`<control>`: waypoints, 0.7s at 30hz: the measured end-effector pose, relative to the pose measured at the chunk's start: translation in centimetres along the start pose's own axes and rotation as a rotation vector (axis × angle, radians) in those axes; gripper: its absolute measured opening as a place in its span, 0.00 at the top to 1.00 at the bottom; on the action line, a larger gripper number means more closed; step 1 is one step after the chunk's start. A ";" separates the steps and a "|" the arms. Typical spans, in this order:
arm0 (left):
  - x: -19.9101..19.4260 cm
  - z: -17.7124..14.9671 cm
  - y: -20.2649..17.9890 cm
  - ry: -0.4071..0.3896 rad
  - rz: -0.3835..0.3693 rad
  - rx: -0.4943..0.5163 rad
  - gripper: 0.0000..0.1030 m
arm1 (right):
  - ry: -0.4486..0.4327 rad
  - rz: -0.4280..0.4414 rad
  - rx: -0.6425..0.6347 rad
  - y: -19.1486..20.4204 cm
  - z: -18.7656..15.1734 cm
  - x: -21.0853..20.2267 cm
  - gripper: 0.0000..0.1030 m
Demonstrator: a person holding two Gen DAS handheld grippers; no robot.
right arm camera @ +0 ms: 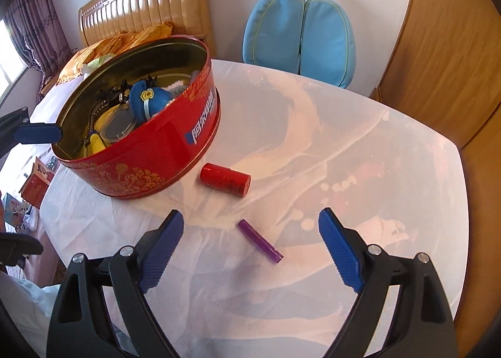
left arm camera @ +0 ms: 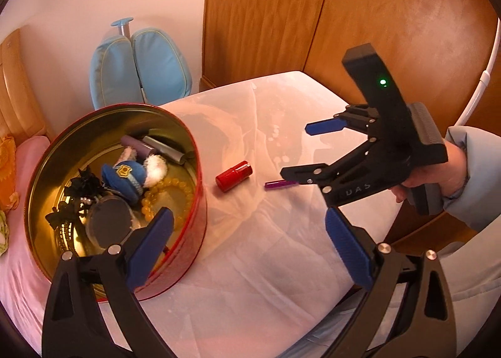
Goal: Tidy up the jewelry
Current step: 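Move the right gripper to the red cylinder and close on it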
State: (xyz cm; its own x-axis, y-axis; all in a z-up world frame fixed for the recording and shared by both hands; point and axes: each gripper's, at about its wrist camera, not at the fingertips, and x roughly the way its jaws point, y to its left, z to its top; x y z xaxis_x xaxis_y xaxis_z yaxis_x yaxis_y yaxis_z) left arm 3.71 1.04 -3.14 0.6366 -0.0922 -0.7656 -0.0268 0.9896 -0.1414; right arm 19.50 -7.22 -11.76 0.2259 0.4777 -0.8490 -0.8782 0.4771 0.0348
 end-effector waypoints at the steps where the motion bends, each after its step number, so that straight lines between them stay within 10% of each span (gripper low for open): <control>1: 0.3 0.1 -0.4 0.004 -0.004 0.001 0.08 | 0.006 0.006 -0.007 0.0 0.0 0.4 0.13; 17: 2.1 -3.3 -2.1 0.037 0.092 -0.152 0.08 | 0.048 0.094 -0.251 1.3 2.6 8.5 0.15; 21: 1.5 -4.6 -1.5 0.033 0.139 -0.220 0.08 | 0.084 0.108 -0.322 1.9 2.5 10.2 0.37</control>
State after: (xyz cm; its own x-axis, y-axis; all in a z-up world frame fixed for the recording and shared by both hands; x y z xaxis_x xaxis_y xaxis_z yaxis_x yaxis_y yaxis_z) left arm 1.20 -1.07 -6.97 0.5899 0.0356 -0.8067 -0.2815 0.9454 -0.1642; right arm 21.18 0.41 -19.05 0.1011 0.4436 -0.8905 -0.9861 0.1634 -0.0306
